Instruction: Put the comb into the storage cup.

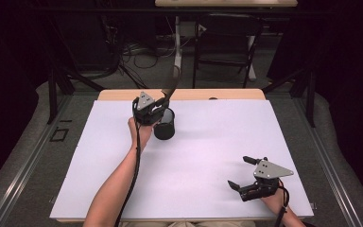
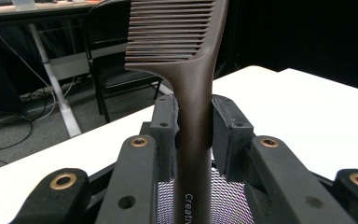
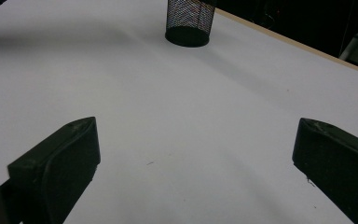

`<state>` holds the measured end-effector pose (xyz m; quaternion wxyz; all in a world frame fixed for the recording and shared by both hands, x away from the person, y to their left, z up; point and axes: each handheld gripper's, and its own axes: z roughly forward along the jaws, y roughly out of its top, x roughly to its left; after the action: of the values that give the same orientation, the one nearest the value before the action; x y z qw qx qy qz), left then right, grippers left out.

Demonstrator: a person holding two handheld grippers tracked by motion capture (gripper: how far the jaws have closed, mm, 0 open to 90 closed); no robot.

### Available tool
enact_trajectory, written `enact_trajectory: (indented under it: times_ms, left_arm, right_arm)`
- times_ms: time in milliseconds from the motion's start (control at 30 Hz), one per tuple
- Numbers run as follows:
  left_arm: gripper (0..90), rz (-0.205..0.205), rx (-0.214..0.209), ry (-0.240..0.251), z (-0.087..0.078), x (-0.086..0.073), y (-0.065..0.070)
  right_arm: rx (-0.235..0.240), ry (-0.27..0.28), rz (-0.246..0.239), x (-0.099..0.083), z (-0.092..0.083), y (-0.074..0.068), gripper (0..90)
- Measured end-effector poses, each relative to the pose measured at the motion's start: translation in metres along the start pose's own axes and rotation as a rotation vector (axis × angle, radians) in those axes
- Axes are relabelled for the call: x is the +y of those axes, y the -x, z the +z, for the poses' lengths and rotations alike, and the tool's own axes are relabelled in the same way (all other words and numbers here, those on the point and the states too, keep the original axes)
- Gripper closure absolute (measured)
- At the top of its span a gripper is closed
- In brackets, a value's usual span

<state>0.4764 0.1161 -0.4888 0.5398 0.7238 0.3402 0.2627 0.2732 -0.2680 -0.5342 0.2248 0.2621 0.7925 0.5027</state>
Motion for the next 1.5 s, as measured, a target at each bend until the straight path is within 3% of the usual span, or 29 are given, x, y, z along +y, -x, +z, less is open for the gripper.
enact_trajectory:
  times_ms: [1500]
  left_arm:
    - [71.7, 0.007, 0.006, -0.035, 0.002, -0.015, 0.003]
  right_arm:
    - [-0.003, -0.001, 0.000, 0.000, 0.000, 0.000, 0.4]
